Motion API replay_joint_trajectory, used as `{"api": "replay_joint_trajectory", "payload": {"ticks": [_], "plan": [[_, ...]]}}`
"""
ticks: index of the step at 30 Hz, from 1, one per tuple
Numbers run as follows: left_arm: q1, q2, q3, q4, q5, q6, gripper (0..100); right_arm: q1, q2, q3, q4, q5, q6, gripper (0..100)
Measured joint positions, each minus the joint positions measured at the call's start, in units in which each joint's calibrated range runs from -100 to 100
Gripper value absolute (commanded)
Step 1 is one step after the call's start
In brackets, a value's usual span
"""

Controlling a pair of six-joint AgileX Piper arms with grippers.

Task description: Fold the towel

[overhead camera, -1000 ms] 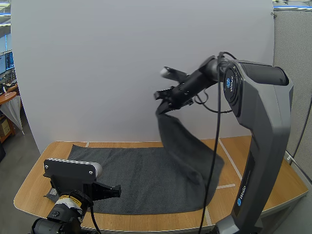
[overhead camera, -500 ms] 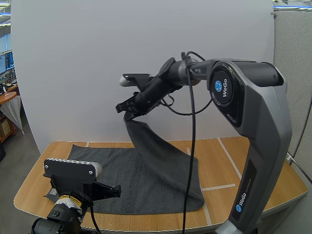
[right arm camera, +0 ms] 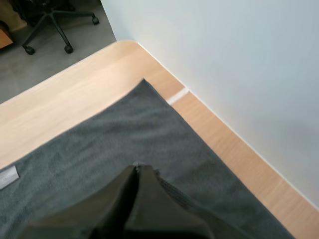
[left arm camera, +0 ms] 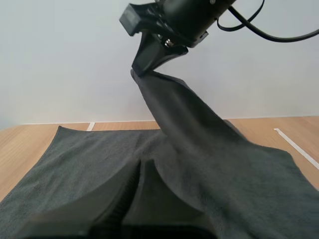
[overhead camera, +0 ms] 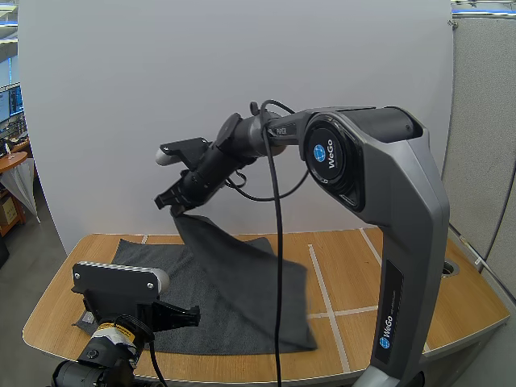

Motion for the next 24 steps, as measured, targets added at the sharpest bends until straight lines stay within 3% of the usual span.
{"api": "replay_joint_trajectory", "payload": {"ticks": [11, 24], "plan": [[0.0, 0.0, 0.0, 0.0, 0.0, 0.0, 0, 2.5, 3.7, -5.0, -0.5, -1.4, 0.8, 0], [0.0, 0.0, 0.0, 0.0, 0.0, 0.0, 0, 5.9, 8.9, -5.1, -3.0, -19.3, 1.5, 0]]}}
